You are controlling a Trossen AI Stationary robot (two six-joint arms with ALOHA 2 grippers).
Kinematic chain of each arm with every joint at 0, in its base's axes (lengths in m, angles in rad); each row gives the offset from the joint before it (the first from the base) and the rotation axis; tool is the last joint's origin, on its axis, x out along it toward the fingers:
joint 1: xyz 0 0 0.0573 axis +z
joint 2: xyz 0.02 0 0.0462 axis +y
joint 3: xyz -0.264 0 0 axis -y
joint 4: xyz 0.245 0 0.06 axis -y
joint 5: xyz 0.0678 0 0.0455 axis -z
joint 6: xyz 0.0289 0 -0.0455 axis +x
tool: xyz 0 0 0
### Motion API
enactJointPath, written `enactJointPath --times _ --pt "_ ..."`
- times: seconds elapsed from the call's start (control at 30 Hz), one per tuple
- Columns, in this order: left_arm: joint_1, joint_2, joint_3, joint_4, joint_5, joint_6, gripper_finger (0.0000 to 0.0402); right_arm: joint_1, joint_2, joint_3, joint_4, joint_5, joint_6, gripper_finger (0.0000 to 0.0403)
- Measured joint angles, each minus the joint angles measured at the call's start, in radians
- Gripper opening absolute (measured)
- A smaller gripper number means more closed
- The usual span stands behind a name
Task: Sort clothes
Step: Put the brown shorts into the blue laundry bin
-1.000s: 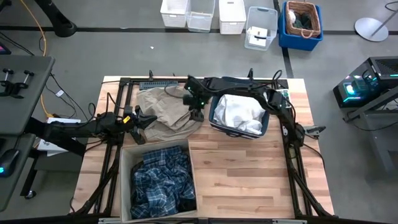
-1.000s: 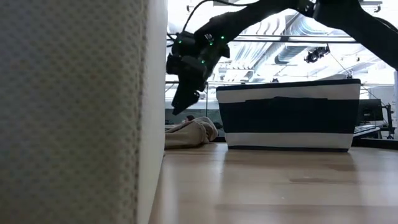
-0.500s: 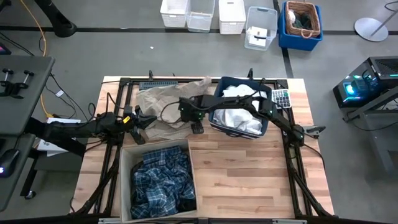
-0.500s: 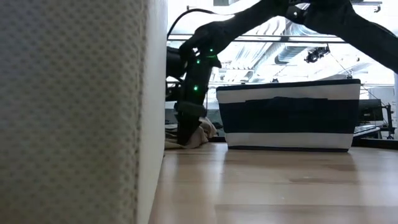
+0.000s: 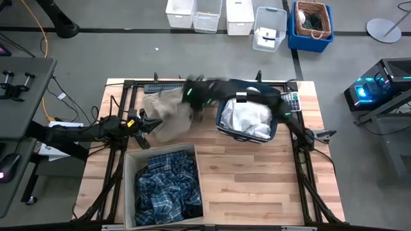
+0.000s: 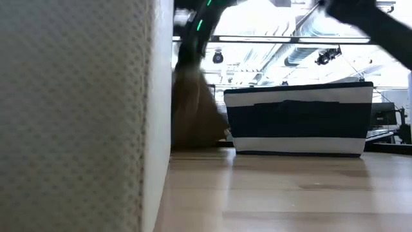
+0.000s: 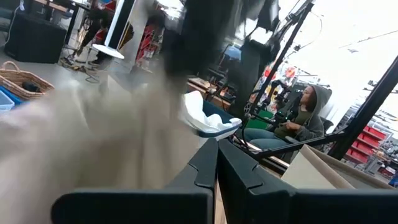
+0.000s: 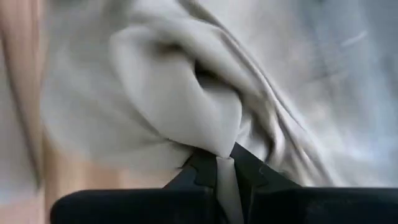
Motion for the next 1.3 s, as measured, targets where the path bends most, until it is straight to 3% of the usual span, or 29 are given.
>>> enactJointPath --times 0.1,0.27,0.53,0.8,1.07,1.2,1.3 --pt "0.000 0.001 0.000 -0.001 0.000 0.000 0.0000 -0.049 -0.198 -0.093 0.110 0.116 0.084 0.0004" --pt "0.000 0.000 0.000 0.000 0.000 0.000 0.0000 -0.121 -0.429 -0.111 0.108 0.234 0.218 0.0003" --pt "0.000 0.000 0.000 0.000 0.000 0.000 0.0000 -0.015 -0.764 -0.106 0.113 0.474 0.206 0.0002" --pt "0.000 0.000 0.000 0.000 0.001 0.000 0.0000 0.124 -0.867 -0.162 -0.165 0.463 0.369 0.0001" --pt "0.000 0.000 0.000 0.000 0.001 0.000 0.0000 0.161 -0.864 -0.529 -0.175 0.389 0.441 0.0001" --pt "0.000 0.000 0.000 0.000 0.001 0.000 0.0000 0.182 -0.887 -0.719 -0.083 0.239 0.523 0.0000" --pt "0.000 0.000 0.000 0.000 0.001 0.000 0.0000 0.201 -0.948 -0.818 -0.108 0.236 0.596 0.0000"
